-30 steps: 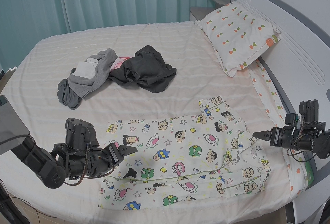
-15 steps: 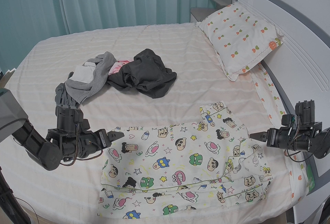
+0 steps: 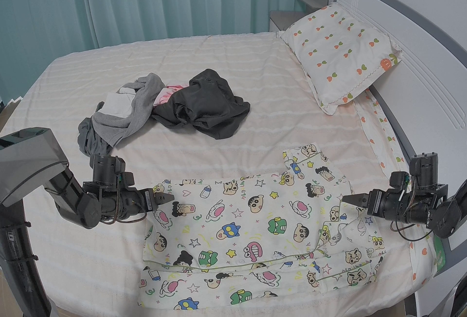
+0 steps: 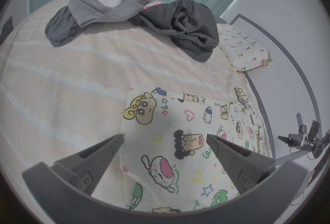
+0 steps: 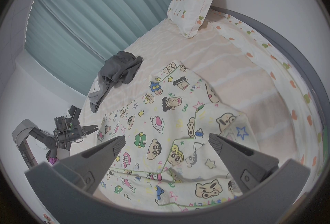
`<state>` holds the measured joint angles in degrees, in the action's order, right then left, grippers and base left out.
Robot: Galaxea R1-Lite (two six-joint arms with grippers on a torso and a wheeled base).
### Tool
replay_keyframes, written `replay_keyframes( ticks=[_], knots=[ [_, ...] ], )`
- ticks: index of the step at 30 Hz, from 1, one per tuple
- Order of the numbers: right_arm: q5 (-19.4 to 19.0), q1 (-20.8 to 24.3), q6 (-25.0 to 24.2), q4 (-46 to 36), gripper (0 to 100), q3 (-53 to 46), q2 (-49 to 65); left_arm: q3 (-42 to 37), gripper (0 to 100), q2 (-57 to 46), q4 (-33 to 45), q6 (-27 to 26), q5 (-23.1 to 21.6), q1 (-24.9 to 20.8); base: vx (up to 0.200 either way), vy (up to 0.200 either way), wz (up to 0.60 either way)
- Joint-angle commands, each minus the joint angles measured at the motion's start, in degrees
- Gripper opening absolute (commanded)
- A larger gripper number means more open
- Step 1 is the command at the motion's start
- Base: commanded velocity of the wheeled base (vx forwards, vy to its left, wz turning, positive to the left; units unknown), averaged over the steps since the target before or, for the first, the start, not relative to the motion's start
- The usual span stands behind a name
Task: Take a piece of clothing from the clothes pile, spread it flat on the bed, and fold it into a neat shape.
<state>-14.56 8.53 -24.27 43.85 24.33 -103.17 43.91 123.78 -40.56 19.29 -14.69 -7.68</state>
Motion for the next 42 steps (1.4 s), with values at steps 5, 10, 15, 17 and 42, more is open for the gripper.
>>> replay_keyframes(
  ticks=[5,10,15,17,42],
  knots=[
    [-0.3,1.4,-0.7,2.7,100,-3.6,-1.5,3.3,100,5.7,0.0,0.1,-0.1,-1.1,0.000,0.000,0.00],
    [-0.4,1.2,-0.8,2.8,100,-3.7,-2.6,6.4,100,7.3,0.0,0.4,0.5,-2.3,0.000,0.000,0.00],
    [-0.3,1.3,-0.8,4.9,100,-3.2,-3.1,7.9,100,8.1,0.0,1.5,0.7,-2.3,0.000,0.000,0.00],
    [-0.3,1.3,-0.8,6.2,100,-3.0,-3.6,8.2,100,8.1,-0.1,1.5,0.7,-2.1,0.000,0.000,0.00],
    [0.1,0.6,-0.7,8.8,100,1.5,-6.6,11.6,0,9.8,-0.1,1.6,0.8,-0.6,0.000,0.000,0.00]
  ],
)
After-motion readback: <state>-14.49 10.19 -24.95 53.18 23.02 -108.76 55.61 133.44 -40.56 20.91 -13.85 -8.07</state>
